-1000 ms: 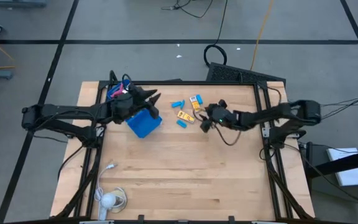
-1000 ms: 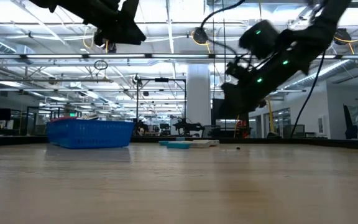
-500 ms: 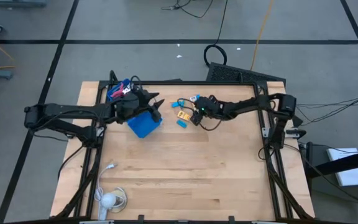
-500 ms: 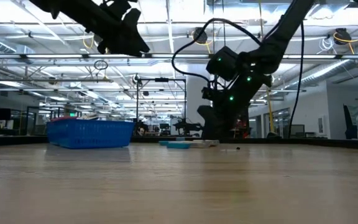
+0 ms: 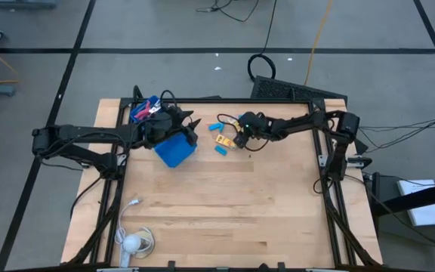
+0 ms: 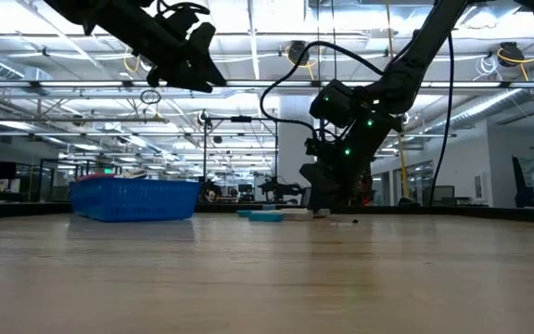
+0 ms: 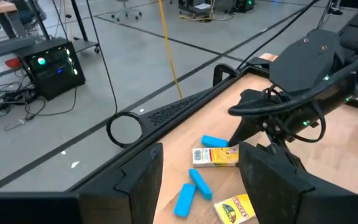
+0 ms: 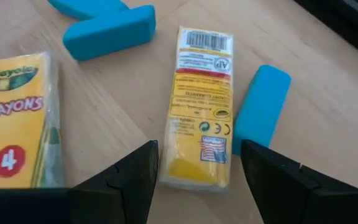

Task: Pick & Place School Supplies
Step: Put the yellow crayon box into the middle blue bin

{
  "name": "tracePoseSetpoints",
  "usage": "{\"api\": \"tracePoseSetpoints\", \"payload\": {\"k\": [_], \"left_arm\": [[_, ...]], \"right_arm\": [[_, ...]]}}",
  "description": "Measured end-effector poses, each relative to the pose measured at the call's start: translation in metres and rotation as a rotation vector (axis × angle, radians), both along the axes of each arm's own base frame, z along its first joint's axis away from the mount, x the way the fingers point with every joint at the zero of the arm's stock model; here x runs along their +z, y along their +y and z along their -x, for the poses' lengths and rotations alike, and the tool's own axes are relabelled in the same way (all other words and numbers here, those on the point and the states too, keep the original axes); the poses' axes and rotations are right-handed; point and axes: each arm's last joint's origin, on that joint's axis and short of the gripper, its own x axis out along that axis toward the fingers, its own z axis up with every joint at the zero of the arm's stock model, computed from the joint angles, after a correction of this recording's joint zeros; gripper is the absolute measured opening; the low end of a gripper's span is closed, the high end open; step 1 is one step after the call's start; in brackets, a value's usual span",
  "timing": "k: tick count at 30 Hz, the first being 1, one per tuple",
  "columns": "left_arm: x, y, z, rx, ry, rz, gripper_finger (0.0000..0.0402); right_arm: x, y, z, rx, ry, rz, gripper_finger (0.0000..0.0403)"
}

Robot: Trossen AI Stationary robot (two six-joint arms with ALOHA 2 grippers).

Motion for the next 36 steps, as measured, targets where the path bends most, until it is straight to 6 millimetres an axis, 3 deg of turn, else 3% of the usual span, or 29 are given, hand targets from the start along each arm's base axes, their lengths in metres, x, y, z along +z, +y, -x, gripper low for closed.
{"api": "tracePoseSetpoints", "payload": {"k": [12, 24, 28, 36], "left_arm": [[0.004, -0.001, -0.002, -0.042, -0.062, 0.028, 0.0214], [0.003, -0.004, -0.003, -0.120, -0.073, 0.071, 0.0214], [0.003, -0.004, -0.003, -0.115, -0.092, 0.098, 0.0214], [0.003, -0.006, -0.004, -0.091, -0.157, 0.182, 0.0214]], "right_arm": [[-0.003, 0.000, 0.004, 0.167, 0.050, -0.063, 0.0222], [-0.013, 0.047, 0.004, 0.383, 0.246, -0.169, 0.0222], [-0.009, 0.048, 0.001, 0.246, 0.246, -0.058, 0.0222], [0.013, 0.031, 0.005, 0.045, 0.080, -0.056, 0.0256]]}}
